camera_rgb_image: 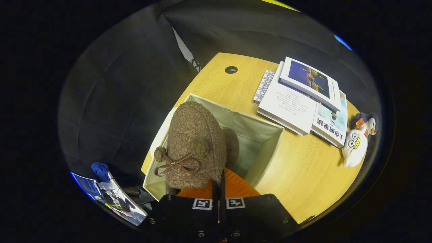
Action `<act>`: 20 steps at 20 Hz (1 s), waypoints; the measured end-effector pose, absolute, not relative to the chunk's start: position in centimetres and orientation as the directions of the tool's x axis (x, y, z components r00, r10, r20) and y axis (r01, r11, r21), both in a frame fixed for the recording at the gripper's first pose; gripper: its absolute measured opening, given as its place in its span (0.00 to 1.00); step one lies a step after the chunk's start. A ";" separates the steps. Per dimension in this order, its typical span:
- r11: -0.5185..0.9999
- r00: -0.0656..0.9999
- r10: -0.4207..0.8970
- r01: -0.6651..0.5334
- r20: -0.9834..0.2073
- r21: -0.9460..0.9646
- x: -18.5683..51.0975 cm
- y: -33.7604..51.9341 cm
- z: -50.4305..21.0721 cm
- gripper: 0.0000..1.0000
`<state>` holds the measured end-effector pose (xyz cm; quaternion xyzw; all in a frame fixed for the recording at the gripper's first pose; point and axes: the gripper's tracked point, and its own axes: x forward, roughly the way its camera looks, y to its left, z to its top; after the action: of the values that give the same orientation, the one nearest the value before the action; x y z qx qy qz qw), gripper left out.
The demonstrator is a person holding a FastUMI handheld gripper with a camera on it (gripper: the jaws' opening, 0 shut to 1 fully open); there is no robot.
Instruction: Open the storage box then place both shoes into the box .Put the left shoe in first, then the right shoe, with the right side of both shoes facing outward in a uniform manner.
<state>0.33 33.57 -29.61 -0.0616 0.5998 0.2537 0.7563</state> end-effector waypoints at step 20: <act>0.900 0.589 0.405 -0.393 -0.700 0.190 4.1 21.5 -21.1 0.98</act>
<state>4.11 21.45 -21.10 0.0076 0.3945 0.2238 0.8912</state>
